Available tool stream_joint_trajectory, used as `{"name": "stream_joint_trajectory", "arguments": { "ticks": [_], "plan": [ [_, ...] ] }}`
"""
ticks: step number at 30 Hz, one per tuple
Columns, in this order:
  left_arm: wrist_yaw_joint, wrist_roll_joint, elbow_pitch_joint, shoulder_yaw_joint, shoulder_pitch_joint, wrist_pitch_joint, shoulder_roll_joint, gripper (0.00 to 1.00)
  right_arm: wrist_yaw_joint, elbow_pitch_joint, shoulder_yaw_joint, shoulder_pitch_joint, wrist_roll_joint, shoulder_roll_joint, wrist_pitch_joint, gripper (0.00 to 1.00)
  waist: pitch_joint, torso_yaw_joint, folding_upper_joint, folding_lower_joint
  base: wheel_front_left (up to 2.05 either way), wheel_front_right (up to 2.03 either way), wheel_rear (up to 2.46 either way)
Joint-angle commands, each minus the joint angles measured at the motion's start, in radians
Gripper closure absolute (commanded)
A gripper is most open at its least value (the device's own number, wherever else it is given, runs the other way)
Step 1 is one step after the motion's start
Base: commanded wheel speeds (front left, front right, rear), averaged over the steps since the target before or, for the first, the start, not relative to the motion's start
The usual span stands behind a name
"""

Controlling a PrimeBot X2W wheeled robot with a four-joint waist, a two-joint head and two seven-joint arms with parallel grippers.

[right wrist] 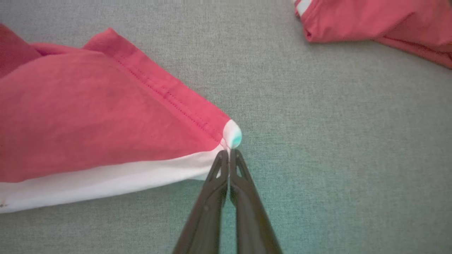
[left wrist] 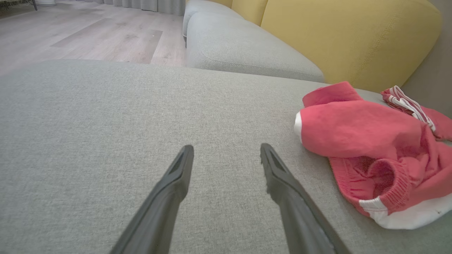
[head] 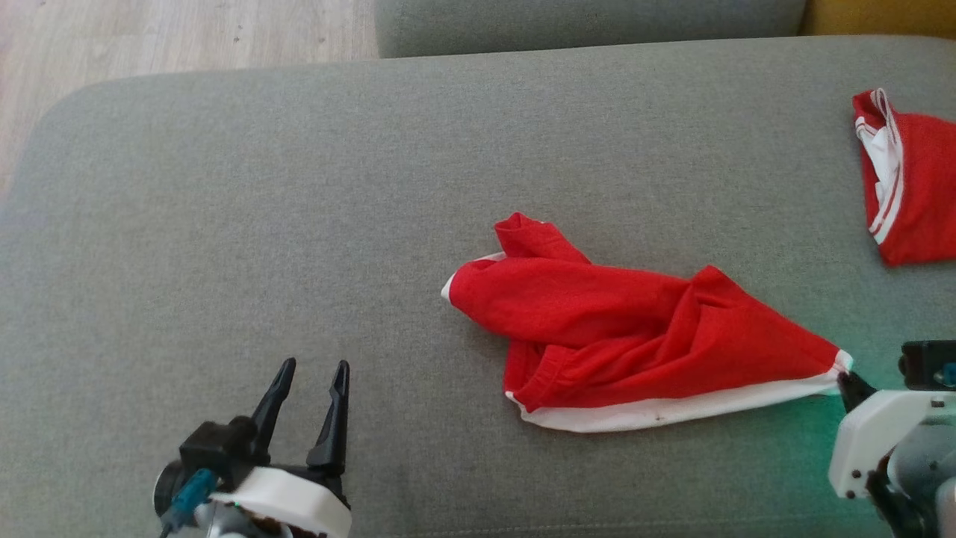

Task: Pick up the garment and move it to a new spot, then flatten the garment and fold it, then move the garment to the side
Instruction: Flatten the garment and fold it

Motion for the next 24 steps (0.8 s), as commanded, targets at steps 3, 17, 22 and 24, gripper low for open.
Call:
{"name": "stream_joint_trajectory", "arguments": {
  "ticks": [3, 17, 22, 24],
  "plan": [
    [-0.005, 0.006, -0.03, 0.021, -0.023, -0.012, -0.001, 0.0, -0.001, -0.052, 0.002, -0.031, -0.037, -0.009, -0.04, 0.0, -0.003, -0.002, 0.0, 0.0, 0.0, 0.0, 0.0],
    [-0.003, 0.0, -0.04, 0.018, -0.004, -0.012, -0.001, 0.0, -0.001, -0.208, 0.033, 0.025, -0.094, 0.07, -0.425, 0.0, -0.028, 0.01, 0.0, 0.0, 0.0, 0.0, 0.0],
    [0.001, -0.002, -0.039, 0.015, 0.001, -0.012, -0.001, 0.0, -0.001, -0.153, 0.049, 0.064, -0.111, 0.095, -0.593, 0.0, -0.038, 0.016, 0.0, 0.0, 0.0, 0.0, 0.0],
    [0.002, -0.003, -0.04, 0.015, 0.004, -0.012, -0.001, 0.0, -0.001, -0.11, 0.058, 0.082, -0.101, 0.109, -0.671, 0.0, -0.042, 0.019, 0.0, 0.0, 0.0, 0.0, 0.0]
  ]
}}
